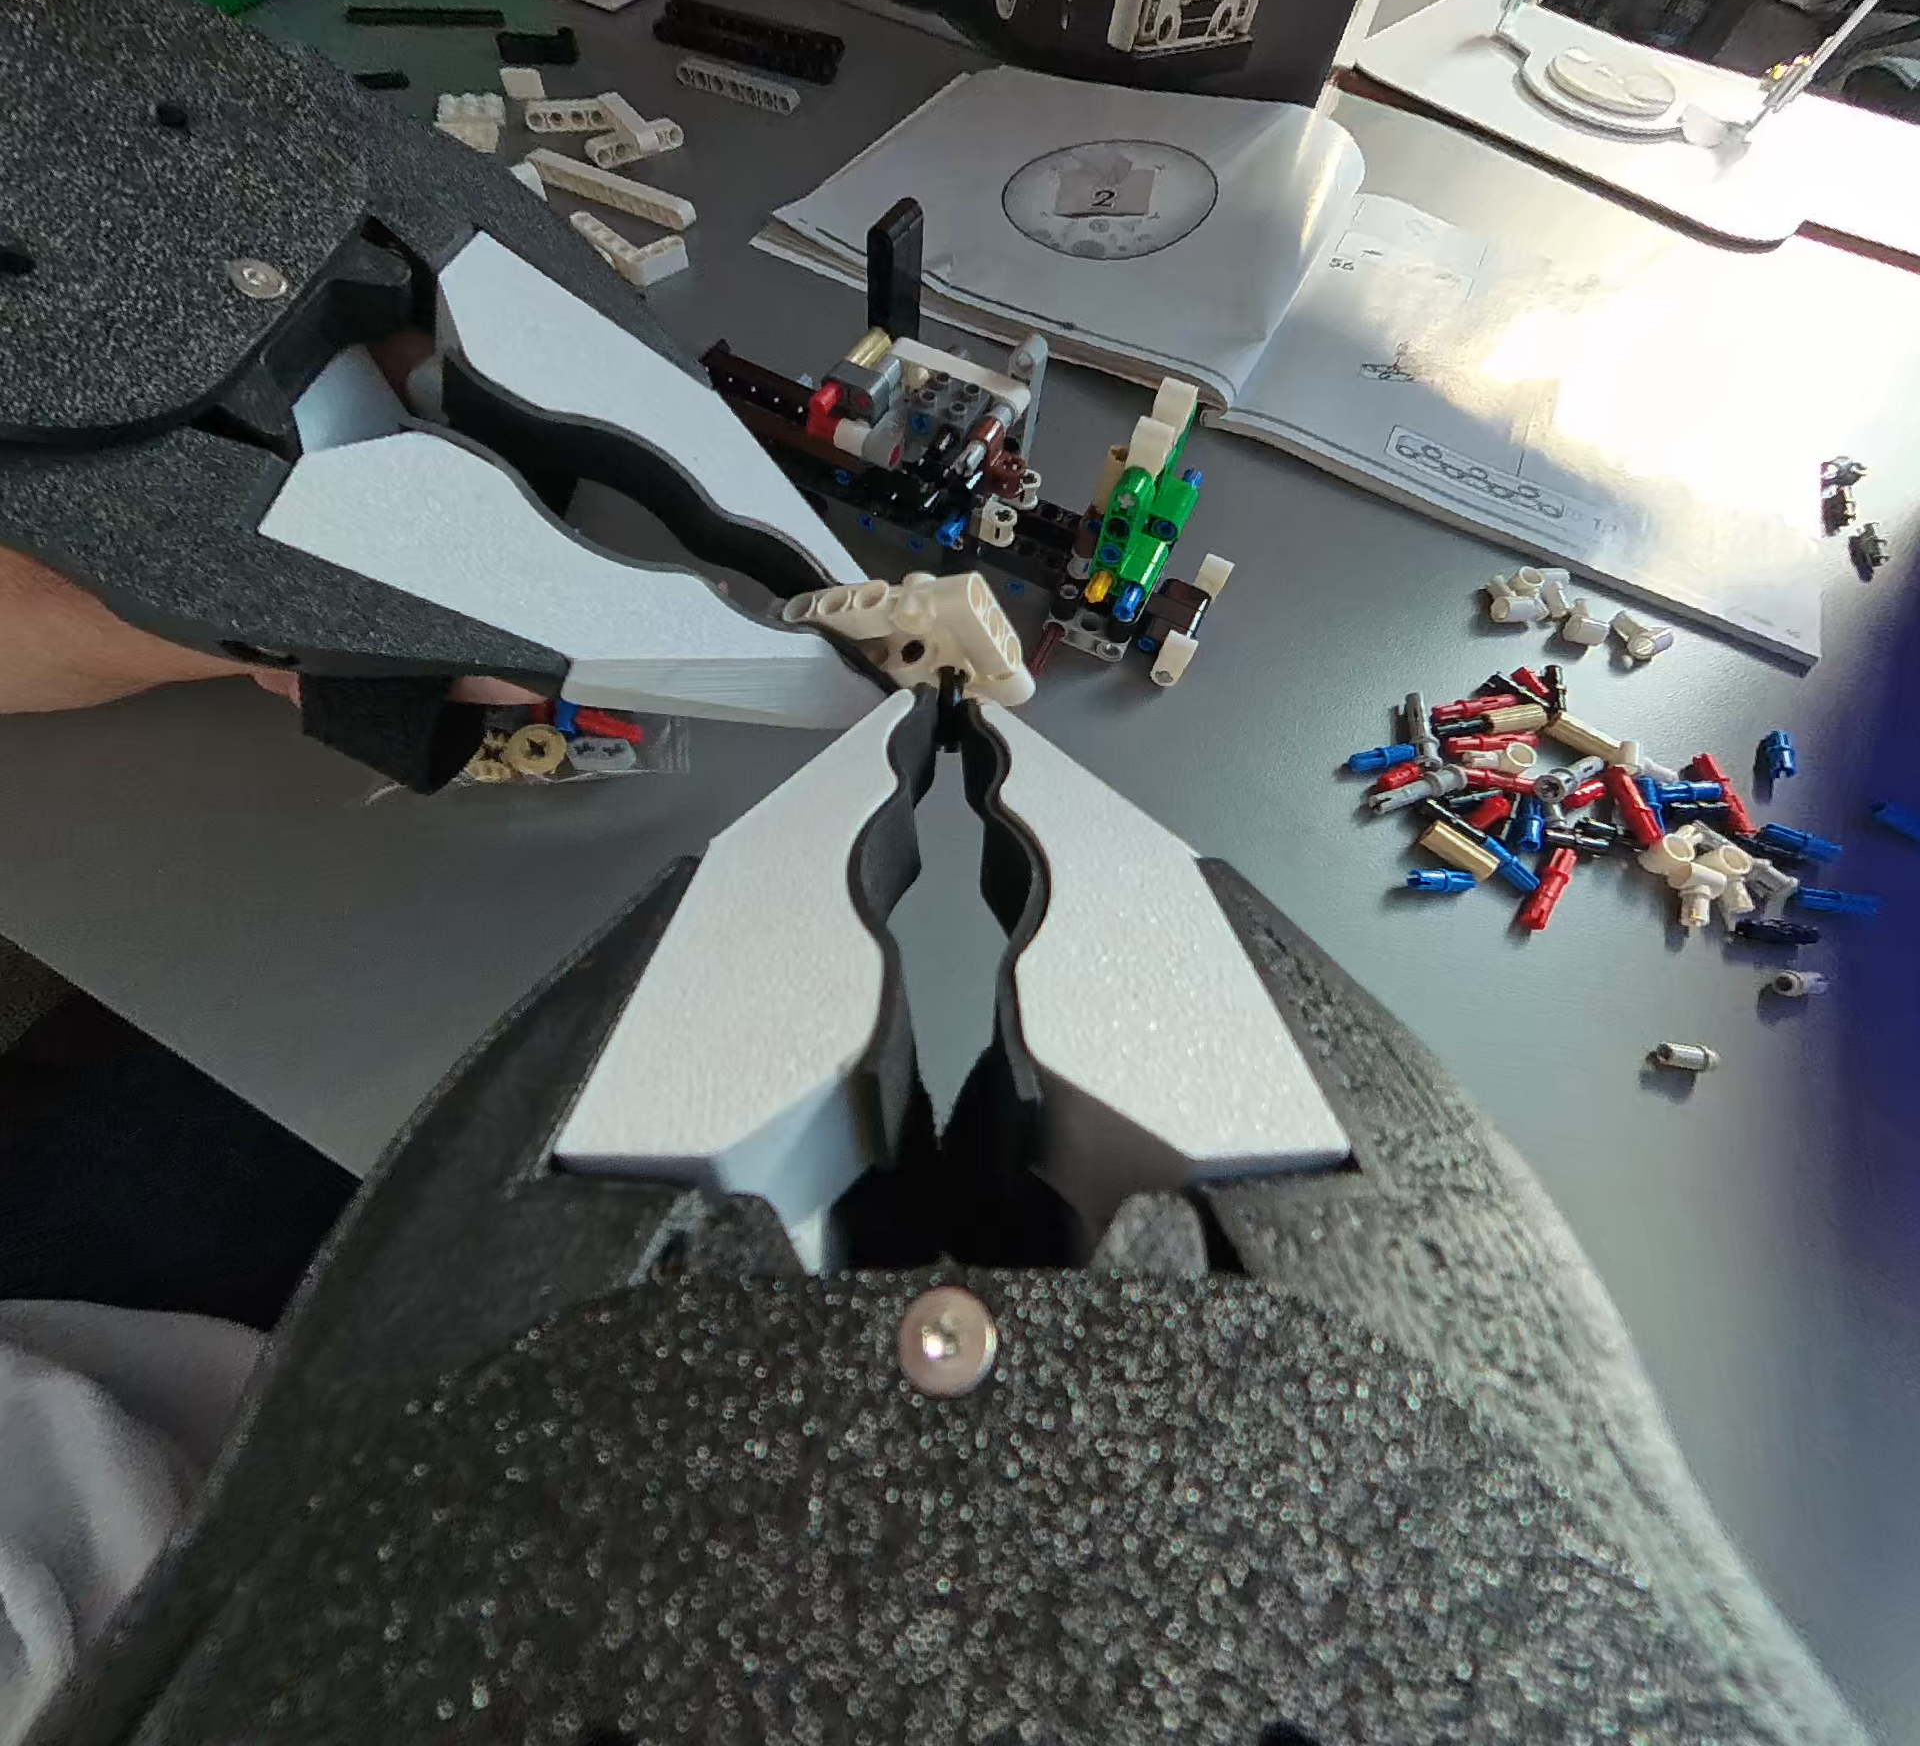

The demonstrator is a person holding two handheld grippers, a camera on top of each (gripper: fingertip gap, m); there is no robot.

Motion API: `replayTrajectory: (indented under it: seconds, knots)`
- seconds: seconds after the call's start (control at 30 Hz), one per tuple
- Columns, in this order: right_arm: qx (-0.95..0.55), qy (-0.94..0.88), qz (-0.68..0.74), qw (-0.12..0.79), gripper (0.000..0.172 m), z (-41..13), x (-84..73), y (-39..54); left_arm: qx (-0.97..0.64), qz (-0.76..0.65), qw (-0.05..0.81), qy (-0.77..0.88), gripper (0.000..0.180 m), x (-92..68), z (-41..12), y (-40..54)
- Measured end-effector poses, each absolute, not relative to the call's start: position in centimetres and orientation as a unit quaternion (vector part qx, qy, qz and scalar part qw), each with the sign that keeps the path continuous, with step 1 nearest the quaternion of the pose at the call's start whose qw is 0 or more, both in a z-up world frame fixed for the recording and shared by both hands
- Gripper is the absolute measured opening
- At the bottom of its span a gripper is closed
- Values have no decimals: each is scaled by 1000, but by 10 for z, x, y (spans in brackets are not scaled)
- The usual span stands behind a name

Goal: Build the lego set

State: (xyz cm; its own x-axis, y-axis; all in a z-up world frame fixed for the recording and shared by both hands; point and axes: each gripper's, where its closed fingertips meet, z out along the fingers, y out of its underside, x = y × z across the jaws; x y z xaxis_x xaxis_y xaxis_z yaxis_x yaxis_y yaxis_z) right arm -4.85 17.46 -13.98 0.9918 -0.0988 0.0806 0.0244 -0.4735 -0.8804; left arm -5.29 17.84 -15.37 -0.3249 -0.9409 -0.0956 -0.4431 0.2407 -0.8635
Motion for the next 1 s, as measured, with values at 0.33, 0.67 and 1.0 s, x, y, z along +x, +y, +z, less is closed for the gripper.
replayTrajectory:
  seconds: [0.33,0.67,1.0]
  knots:
    - [-845,27,-95,526,3,-148,-50,172,-444,-335,358,750,6,-54,-157,176]
    - [-853,47,-25,519,6,-155,-52,168,-383,-242,418,787,6,-54,-163,180]
    - [-854,57,30,517,2,-155,-54,166,-318,-183,468,804,6,-54,-161,180]
